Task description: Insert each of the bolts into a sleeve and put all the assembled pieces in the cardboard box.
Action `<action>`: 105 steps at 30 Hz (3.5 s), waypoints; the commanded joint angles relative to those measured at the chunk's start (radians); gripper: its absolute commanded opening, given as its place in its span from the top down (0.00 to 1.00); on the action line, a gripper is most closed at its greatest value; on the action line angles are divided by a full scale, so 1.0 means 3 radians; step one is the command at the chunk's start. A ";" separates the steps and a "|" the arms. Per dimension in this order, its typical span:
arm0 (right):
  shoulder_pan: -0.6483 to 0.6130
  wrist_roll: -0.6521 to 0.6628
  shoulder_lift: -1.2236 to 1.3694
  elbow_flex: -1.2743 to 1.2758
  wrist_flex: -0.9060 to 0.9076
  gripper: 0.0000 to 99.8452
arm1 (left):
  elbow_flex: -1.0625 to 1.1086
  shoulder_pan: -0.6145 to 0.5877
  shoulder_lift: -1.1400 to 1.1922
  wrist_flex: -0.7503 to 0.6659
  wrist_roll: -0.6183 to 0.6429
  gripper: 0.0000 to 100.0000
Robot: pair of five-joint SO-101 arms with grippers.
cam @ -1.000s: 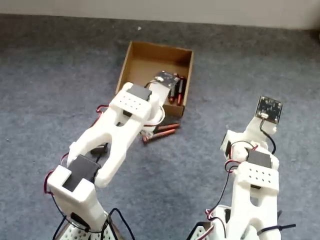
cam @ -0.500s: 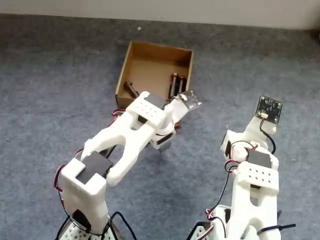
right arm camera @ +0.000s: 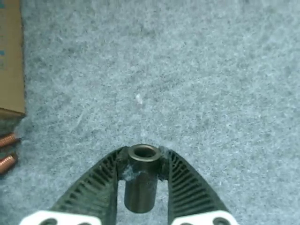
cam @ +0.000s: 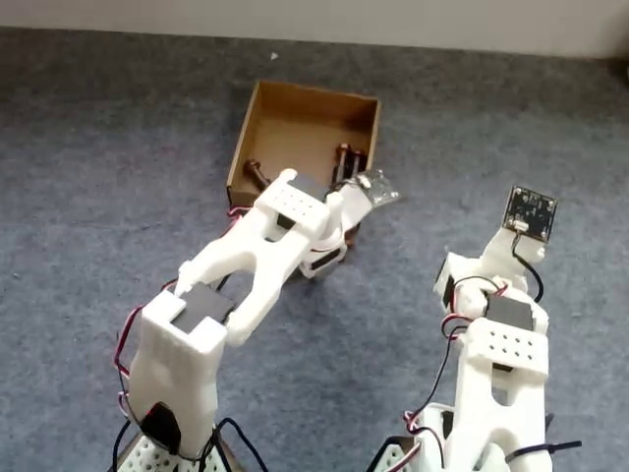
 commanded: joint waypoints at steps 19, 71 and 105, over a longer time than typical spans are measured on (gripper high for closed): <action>0.0028 -0.0015 -0.0069 -0.0023 -0.0090 0.99 | -0.0422 -0.0003 0.0018 0.0711 0.0419 1.00; 0.0018 -0.0015 -0.0064 -0.0018 -0.0090 0.99 | -0.0120 -0.0959 -0.1010 0.1366 0.5401 0.78; 0.0018 -0.0010 -0.0064 -0.0018 -0.0090 0.99 | -0.0130 -0.1383 -0.1010 0.0982 -0.1938 0.89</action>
